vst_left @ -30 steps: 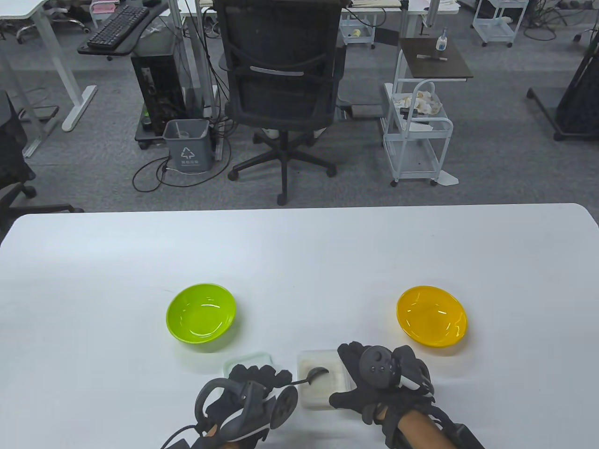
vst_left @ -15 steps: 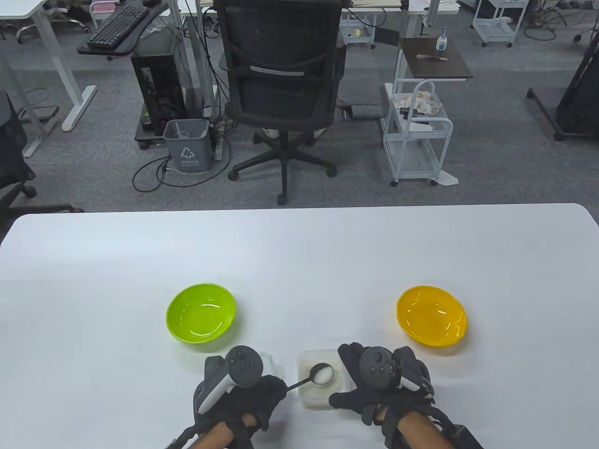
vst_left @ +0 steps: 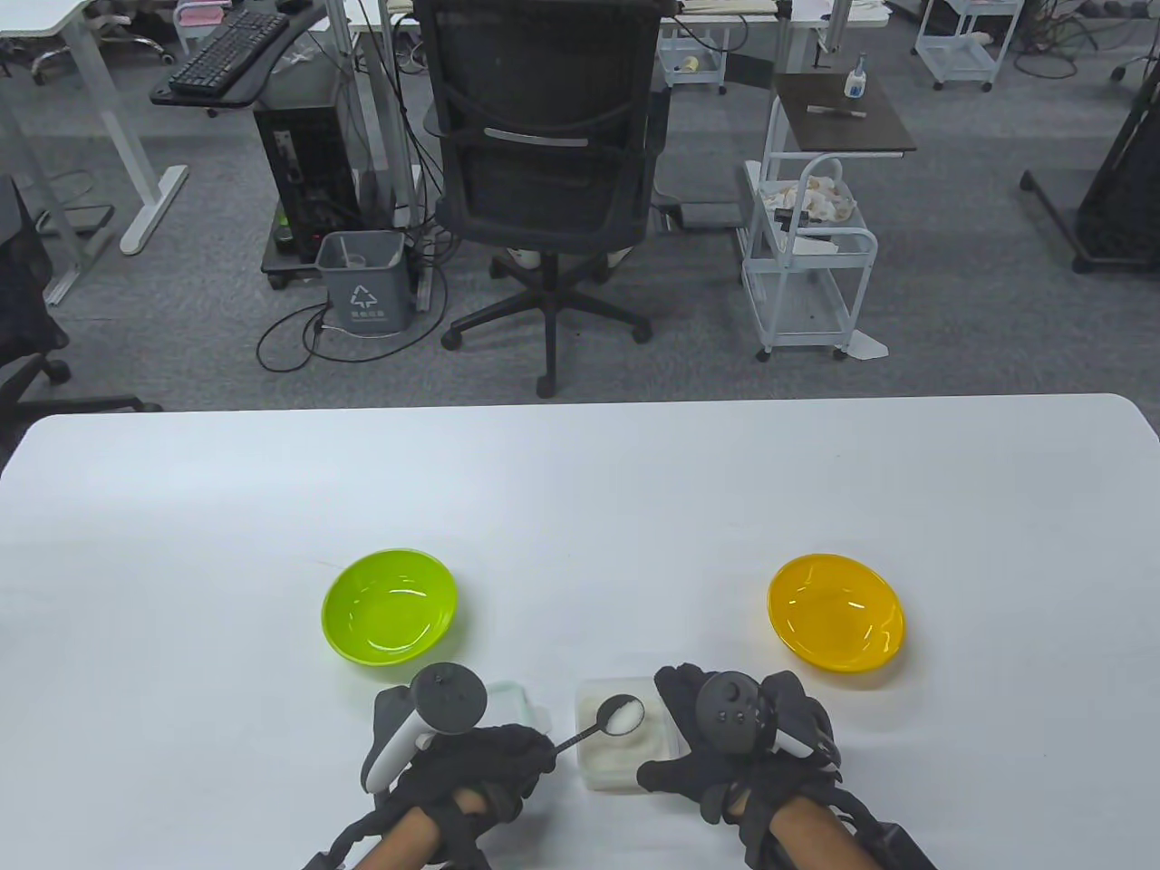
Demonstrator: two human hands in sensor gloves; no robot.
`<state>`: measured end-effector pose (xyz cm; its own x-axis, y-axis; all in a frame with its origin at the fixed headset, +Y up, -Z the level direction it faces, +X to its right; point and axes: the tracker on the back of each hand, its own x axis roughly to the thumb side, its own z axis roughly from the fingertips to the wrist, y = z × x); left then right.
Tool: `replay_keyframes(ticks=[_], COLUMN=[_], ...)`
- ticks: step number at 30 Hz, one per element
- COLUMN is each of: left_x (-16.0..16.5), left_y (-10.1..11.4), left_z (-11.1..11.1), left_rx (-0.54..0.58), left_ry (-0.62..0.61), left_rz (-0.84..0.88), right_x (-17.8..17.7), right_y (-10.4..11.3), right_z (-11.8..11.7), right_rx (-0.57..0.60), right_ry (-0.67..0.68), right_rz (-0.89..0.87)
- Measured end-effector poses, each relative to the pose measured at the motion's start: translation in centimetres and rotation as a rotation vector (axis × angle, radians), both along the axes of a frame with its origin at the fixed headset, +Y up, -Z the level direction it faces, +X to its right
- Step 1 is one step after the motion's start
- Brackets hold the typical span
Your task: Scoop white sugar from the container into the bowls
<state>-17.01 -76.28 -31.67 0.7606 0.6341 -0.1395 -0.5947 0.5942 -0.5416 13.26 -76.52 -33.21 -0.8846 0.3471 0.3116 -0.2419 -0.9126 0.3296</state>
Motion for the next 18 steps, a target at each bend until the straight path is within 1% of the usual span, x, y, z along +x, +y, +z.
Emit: replay_keyframes(ticks=[3, 7, 18], left_x=[-1.0, -2.7, -9.9], left_y=[0.4, 0.8, 1.2], left_z=[-0.4, -0.9, -2.4], left_rx=[0.022, 0.024, 0.059], left_ry=[0.039, 0.112, 0.388], left_rz=[0.019, 0.082, 0.145], right_x=[0.0, 0.0, 0.1], right_y=[-0.1, -0.1, -0.1], right_z=[0.0, 0.0, 0.0], right_rx=[-0.002, -0.002, -0.001], right_ry=[-0.002, -0.002, -0.004], right_rz=[-0.004, -0.005, -0.01])
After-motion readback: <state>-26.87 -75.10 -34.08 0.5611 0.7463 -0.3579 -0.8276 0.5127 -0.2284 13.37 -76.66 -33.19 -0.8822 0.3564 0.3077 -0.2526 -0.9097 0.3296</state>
